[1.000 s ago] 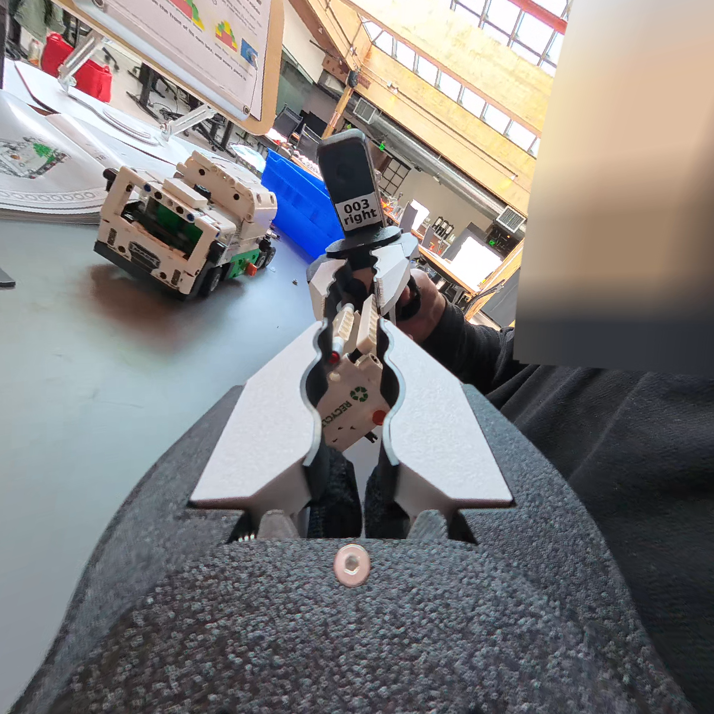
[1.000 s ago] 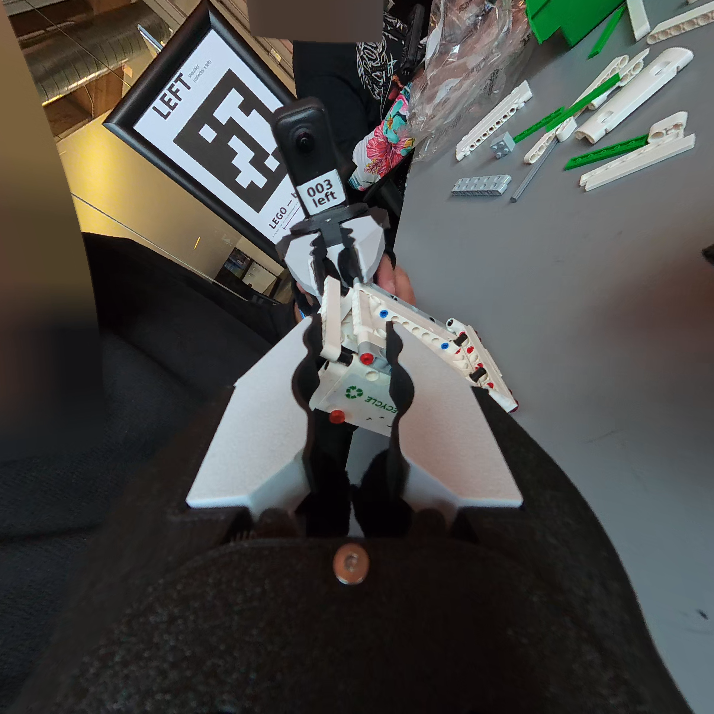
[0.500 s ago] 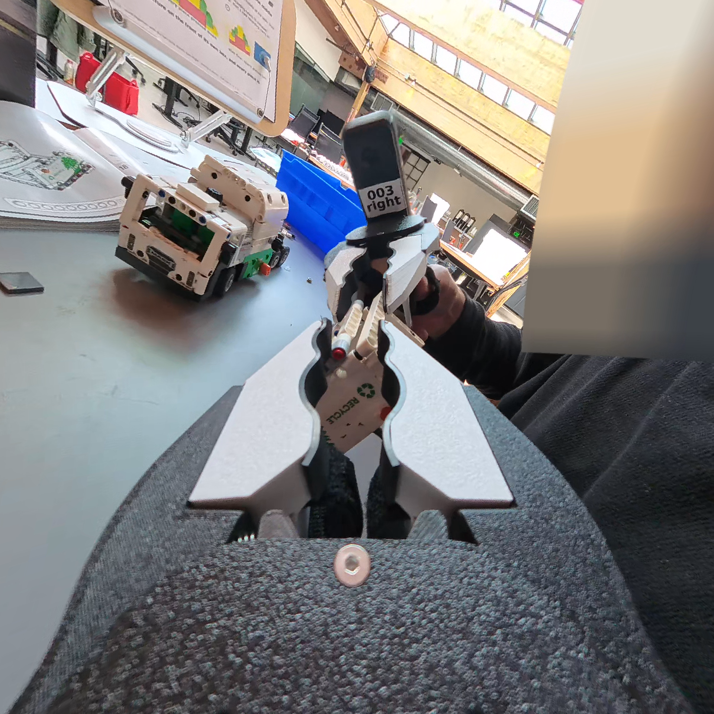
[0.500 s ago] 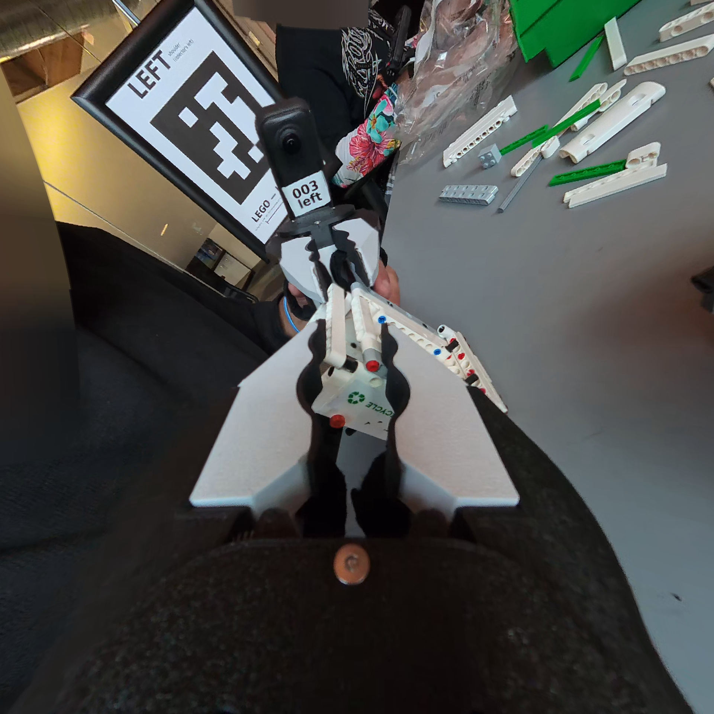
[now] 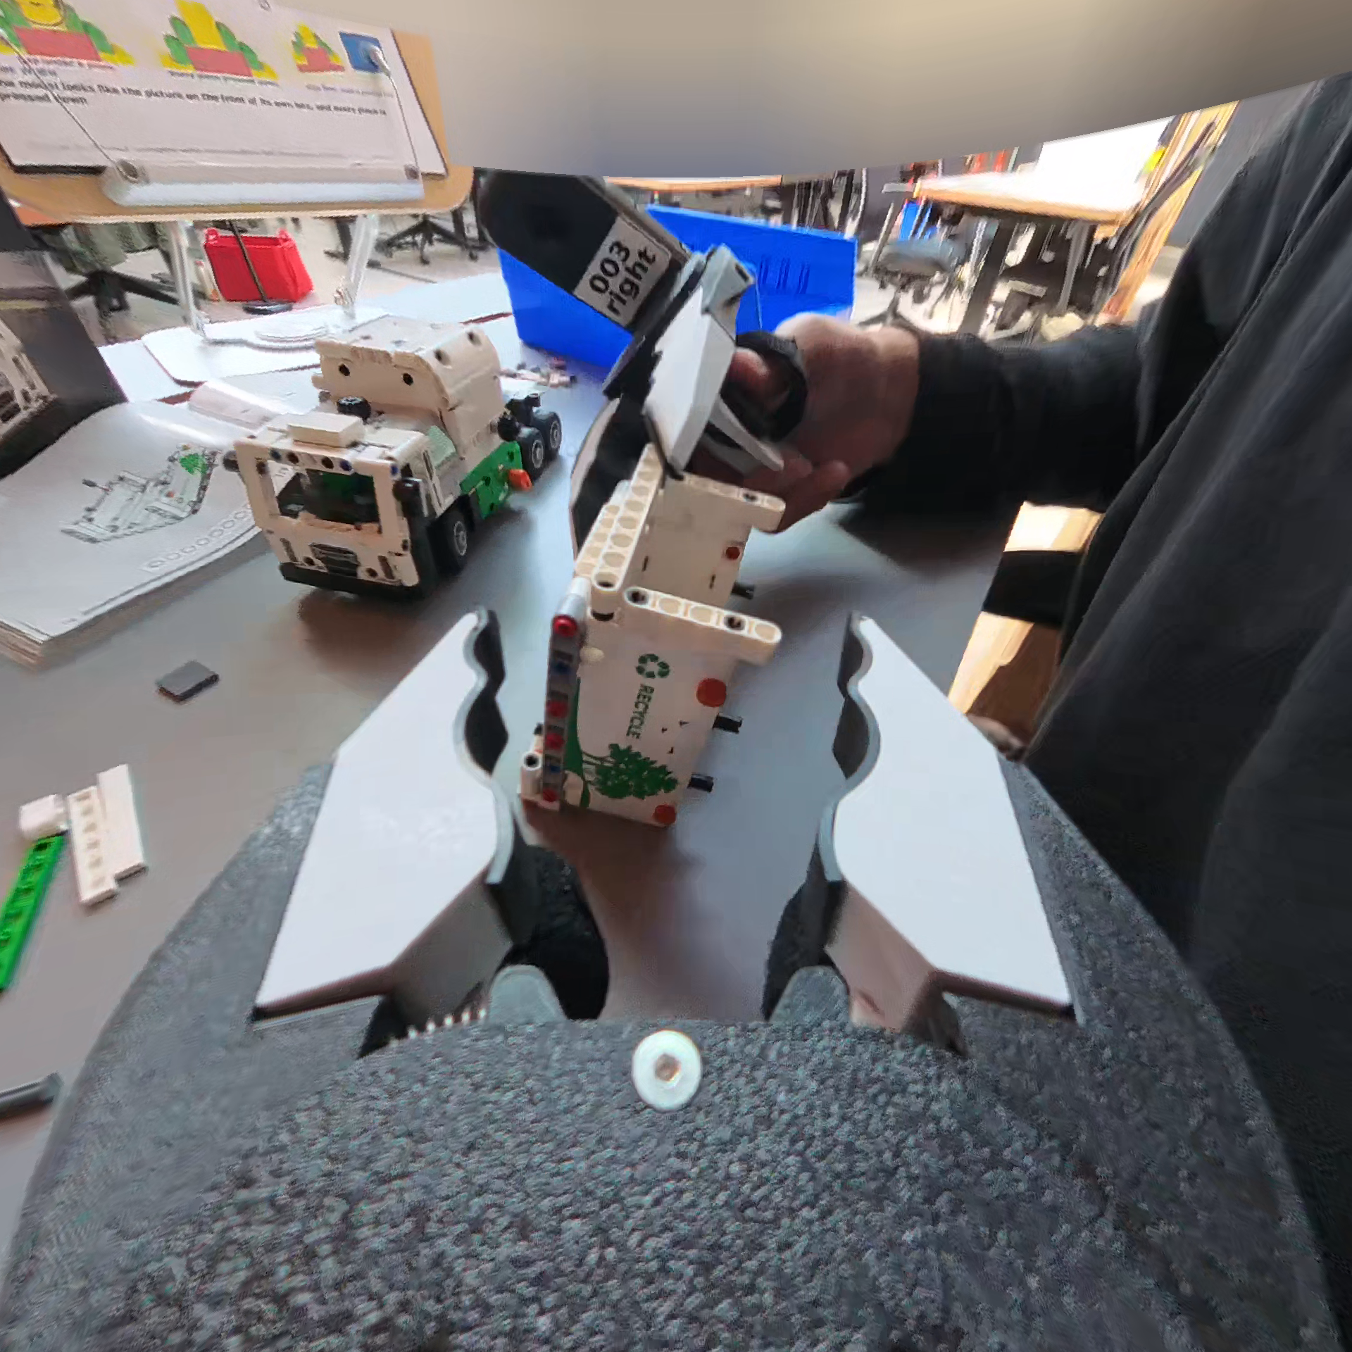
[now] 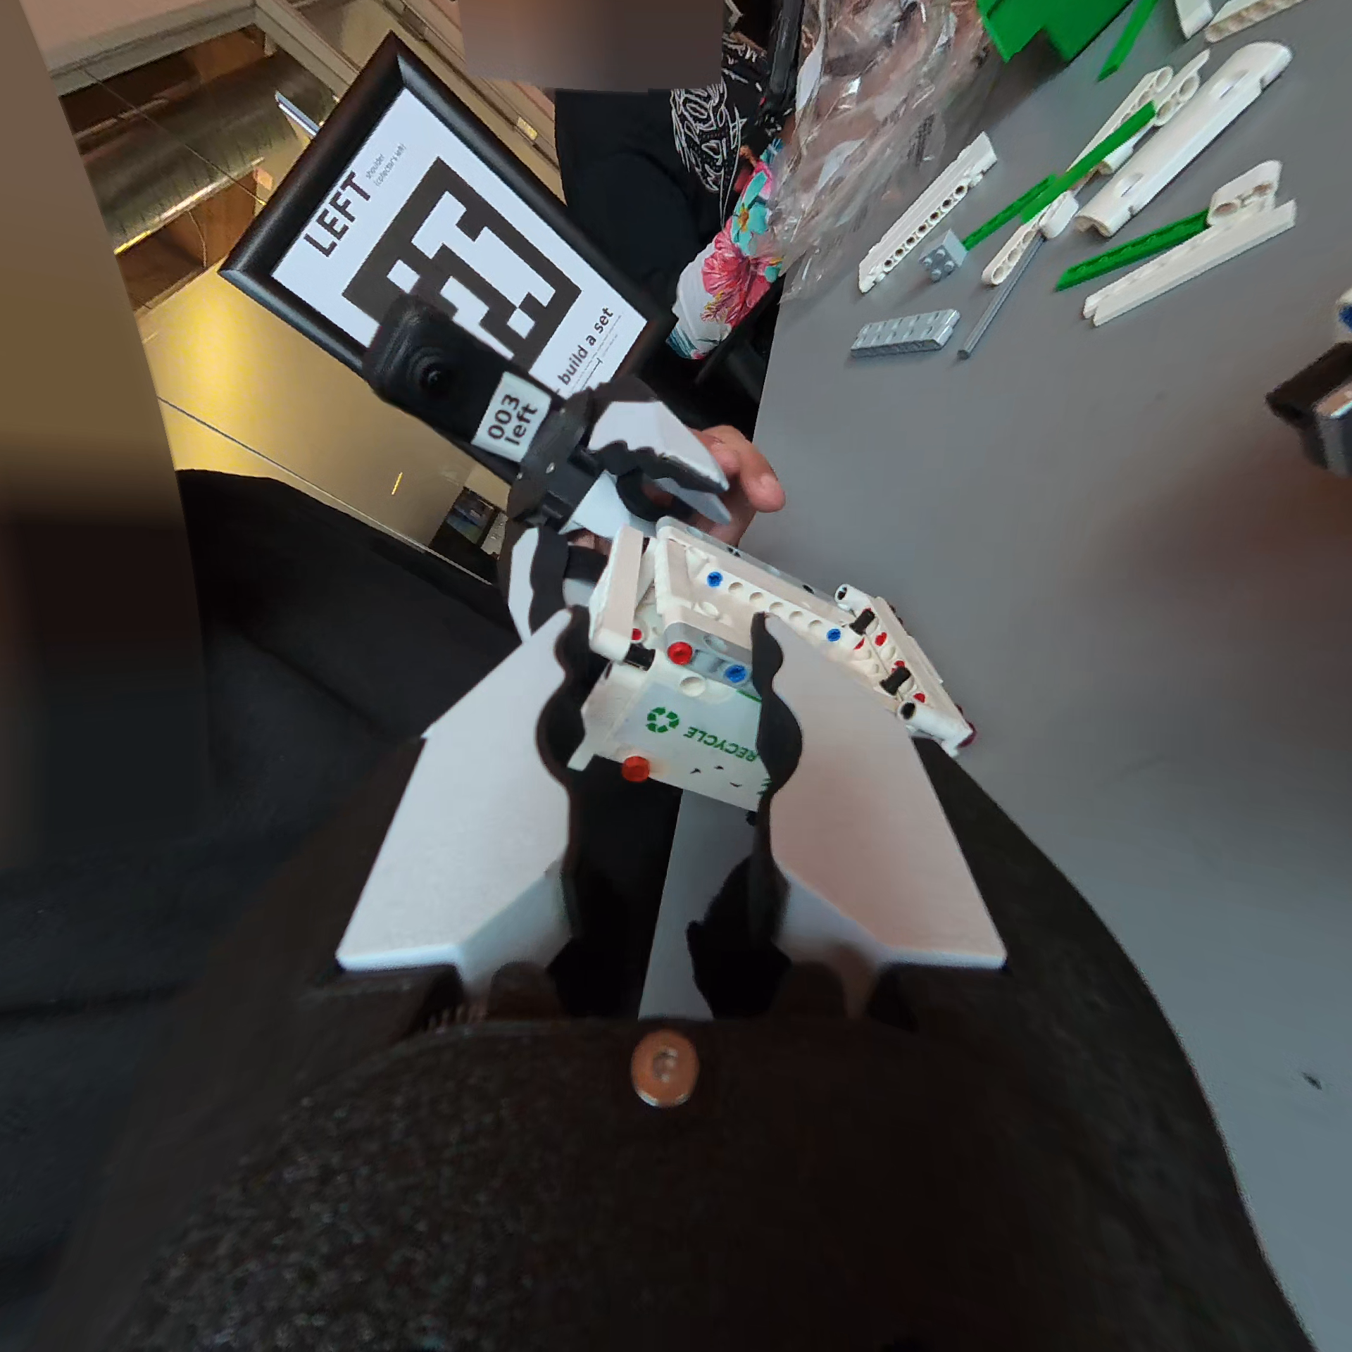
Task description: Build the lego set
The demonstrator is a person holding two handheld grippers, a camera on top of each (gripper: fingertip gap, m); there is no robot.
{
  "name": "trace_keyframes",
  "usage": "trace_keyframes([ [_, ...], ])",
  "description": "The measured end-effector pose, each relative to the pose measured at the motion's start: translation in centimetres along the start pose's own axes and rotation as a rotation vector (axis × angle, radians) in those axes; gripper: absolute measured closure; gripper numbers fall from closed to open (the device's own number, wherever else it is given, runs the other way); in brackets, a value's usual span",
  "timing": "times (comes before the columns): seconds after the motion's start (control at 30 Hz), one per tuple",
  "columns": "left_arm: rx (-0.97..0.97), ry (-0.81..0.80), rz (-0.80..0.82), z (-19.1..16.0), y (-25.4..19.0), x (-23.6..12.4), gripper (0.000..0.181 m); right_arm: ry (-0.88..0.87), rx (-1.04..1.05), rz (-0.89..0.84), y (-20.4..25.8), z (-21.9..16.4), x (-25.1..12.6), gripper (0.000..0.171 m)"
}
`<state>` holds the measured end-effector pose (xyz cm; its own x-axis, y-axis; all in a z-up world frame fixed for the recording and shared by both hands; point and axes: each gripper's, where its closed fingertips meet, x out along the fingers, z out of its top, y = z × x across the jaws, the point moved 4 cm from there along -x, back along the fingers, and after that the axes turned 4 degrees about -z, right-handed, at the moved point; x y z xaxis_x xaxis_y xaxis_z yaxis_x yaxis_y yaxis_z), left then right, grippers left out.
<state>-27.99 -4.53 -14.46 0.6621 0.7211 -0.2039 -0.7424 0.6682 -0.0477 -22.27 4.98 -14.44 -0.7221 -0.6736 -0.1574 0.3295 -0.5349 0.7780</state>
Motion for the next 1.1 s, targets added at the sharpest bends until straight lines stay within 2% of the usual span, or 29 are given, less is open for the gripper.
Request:
trace_keyframes([
  [0.13,0.13,0.145,0.048,-1.5,0.2,1.4,0.089,-0.04,0.059,0.033,-0.4,0.4,-0.3,0.13],
  [0.17,0.148,0.175,0.049,-1.7,0.1,1.9,0.091,-0.048,0.081,0.051,-0.4,0.4,-0.3,0.13],
  [0.27,0.156,0.23,0.106,-2.1,0.8,3.1,0.117,-0.055,0.105,0.069,-0.4,0.4,-0.2,0.13],
  [0.37,0.074,0.176,0.111,-1.3,1.2,3.2,0.118,-0.073,-0.008,0.009,-0.5,0.9,-0.8,0.128],
  [0.47,-0.165,0.105,0.051,-0.3,2.1,2.6,0.119,-0.102,-0.265,-0.066,1.4,2.5,-2.6,0.11],
  [0.53,-0.297,0.073,0.01,0.1,2.7,2.1,0.118,-0.065,-0.541,-0.269,2.5,3.1,-3.8,0.104],
  [0.6,-0.395,0.067,0.004,0.0,3.5,1.9,0.119,0.042,-0.819,-0.534,3.1,2.5,-3.7,0.093],
  [0.67,-0.452,0.068,-0.007,-0.2,3.7,1.9,0.119,0.172,-1.026,-0.671,3.4,0.5,-2.1,0.073],
  [0.73,-0.509,0.064,-0.031,-0.2,3.7,1.8,0.119,0.325,-1.2,-0.809,2.3,-1.3,-1.0,0.06],
  [0.8,-0.569,0.045,-0.078,0.0,3.5,1.7,0.119,0.424,-1.306,-0.913,1.1,-2.2,-0.6,0.047],
  [0.9,-0.645,-0.007,-0.183,0.6,2.7,1.3,0.119,0.444,-1.346,-0.852,1.0,-2.9,0.1,0.044],
  [1.1,-0.732,-0.127,-0.539,1.9,-0.4,0.2,0.12,0.174,-1.433,-0.59,5.3,-2.7,0.4,0.057],
])
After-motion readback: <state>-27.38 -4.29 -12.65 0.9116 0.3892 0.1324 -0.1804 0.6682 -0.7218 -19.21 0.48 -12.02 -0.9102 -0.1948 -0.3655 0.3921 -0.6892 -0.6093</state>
